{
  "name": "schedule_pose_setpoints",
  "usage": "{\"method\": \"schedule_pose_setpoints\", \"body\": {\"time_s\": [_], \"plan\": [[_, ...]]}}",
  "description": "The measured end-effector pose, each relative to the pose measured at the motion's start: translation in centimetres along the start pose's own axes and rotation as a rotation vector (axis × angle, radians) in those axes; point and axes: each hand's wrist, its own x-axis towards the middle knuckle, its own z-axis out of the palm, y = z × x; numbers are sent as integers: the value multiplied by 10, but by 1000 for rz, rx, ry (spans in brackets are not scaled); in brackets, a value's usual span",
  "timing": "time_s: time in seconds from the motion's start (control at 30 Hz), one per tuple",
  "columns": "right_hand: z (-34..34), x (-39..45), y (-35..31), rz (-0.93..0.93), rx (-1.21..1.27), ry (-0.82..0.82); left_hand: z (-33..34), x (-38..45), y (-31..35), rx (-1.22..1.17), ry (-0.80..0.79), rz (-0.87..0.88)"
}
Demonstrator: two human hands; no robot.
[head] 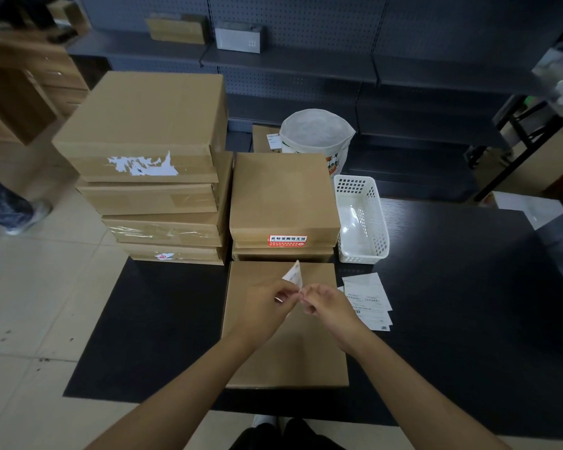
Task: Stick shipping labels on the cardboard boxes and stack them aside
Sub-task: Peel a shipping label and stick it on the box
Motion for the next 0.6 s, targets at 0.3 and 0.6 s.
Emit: {"method": "schedule_pose_setpoints", "body": {"time_s": [0.3, 0.6], "plan": [[-3, -4, -7, -206, -235, -16, -11, -1, -2, -371, -122, -254], [-10, 12, 1, 127, 362, 135, -22, 9, 10, -512, 8, -474]]}}
